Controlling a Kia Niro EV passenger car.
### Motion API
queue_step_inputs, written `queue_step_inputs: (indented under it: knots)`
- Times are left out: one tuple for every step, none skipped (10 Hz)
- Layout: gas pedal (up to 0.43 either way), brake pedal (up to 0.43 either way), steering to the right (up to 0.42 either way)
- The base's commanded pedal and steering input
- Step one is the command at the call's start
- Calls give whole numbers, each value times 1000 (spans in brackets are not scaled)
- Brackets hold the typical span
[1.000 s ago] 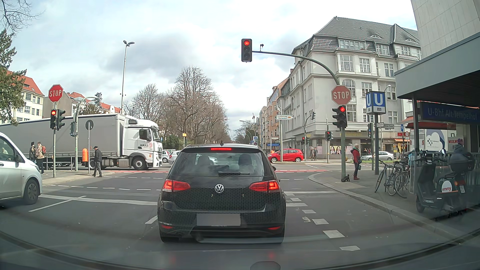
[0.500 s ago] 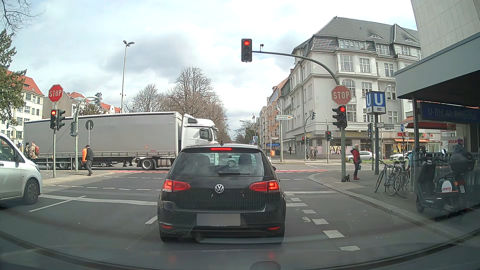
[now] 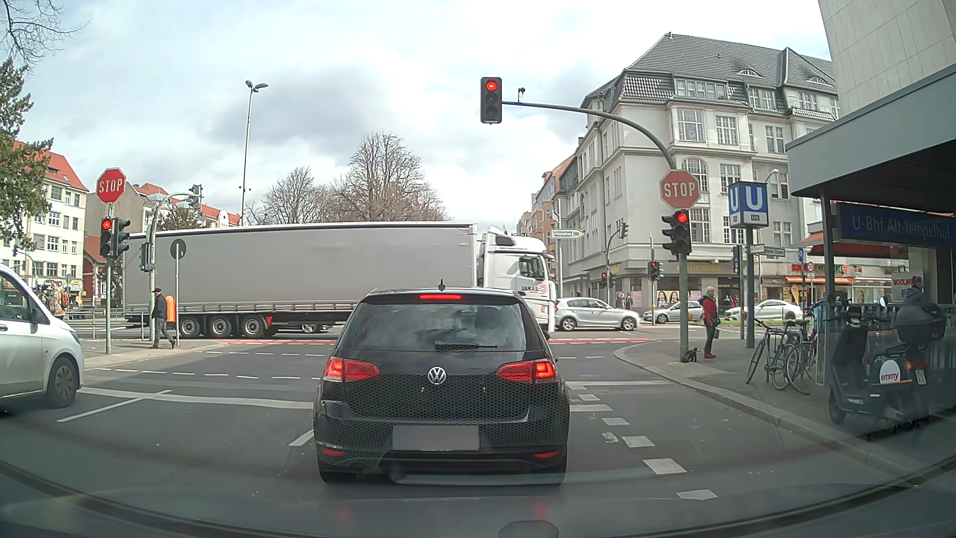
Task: Follow the waypoints while adhering to traffic rules and regulations
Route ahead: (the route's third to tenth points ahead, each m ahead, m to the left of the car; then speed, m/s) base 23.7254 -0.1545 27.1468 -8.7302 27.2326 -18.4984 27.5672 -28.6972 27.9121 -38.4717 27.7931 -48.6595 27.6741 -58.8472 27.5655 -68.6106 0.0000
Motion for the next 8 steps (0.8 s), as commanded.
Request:
queue_step_inputs:
  knots:
    - [0, 396, -62]
    - [0, 390, -62]
    - [0, 396, -62]
    - [0, 396, -62]
    - [0, 390, -62]
    - [0, 396, -62]
    - [0, 402, -62]
    - [0, 396, -62]
